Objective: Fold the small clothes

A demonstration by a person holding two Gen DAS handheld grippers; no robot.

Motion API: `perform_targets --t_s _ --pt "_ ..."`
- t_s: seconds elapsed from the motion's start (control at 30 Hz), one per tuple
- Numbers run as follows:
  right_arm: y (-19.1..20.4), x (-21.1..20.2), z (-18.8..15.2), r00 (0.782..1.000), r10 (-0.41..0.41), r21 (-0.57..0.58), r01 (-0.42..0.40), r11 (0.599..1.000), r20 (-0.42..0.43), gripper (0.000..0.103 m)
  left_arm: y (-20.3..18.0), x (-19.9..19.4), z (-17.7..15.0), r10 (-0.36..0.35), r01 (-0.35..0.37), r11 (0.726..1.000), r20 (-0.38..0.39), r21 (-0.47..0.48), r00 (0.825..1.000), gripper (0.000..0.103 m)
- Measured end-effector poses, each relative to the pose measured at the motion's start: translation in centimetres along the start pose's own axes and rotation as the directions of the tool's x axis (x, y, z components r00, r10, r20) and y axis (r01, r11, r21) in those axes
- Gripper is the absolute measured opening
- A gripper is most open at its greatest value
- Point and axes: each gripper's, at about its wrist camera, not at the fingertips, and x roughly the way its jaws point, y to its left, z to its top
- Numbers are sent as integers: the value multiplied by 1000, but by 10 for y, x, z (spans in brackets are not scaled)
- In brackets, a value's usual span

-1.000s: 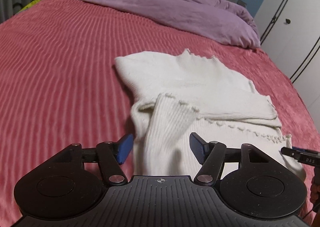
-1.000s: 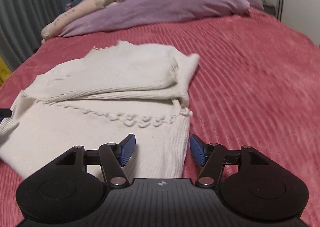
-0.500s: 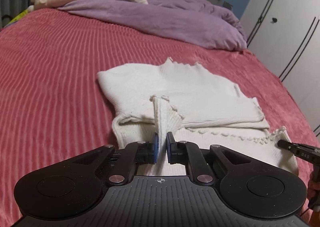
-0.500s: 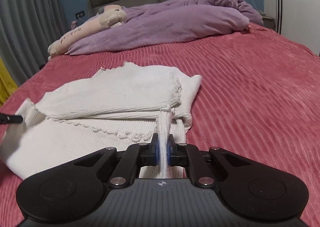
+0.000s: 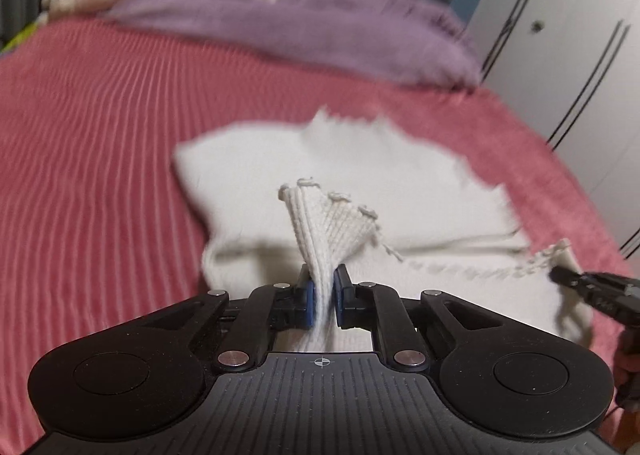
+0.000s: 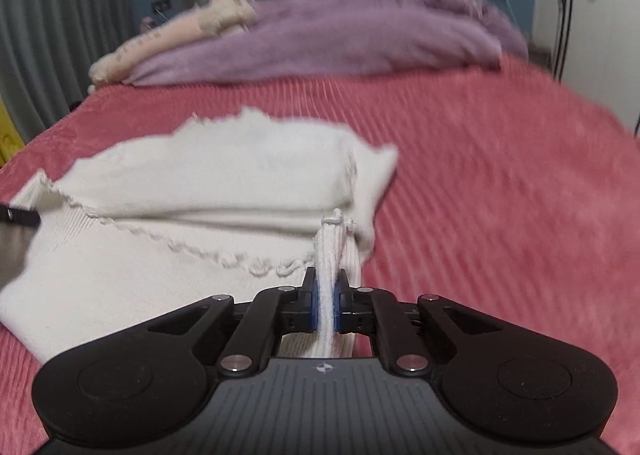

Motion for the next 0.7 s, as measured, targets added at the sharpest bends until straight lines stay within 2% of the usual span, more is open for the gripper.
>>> perform_targets --t_s 0.1,0.17,0.27,0.4,0.47,0.5,0.53,0.57,0.63,0.7 --pt "6 -10 14 997 -23 -42 26 999 76 6 2 -16 20 -8 9 1000 88 -8 996 12" --pt "10 -10 26 990 -51 -58 59 997 129 6 6 -18 33 23 -23 1000 141 -7 990 10" --pt "11 6 48 986 -70 -35 76 996 152 6 21 -5 48 59 -48 997 170 -67 984 10" --pt "6 50 67 990 -71 -5 73 997 124 6 35 28 55 140 -124 985 139 -119 980 8" --pt "2 72 69 995 -55 15 54 998 79 7 42 43 52 141 -129 984 95 -124 985 8" --pt "0 82 68 998 -49 31 47 998 45 7 43 51 51 118 -109 987 65 -121 991 9" --pt "-3 89 66 999 -36 52 36 998 14 13 45 57 49 85 -81 990 30 -119 996 16" --pt "-5 94 65 1000 -18 67 20 998 -21 26 47 62 47 56 -56 992 3 -116 998 32" --pt "-8 96 59 998 30 80 -25 996 -51 39 46 67 42 39 -39 995 -7 -95 999 48" --pt "-6 94 56 998 37 50 -34 998 -47 39 46 71 39 43 -44 996 -12 -78 999 48"
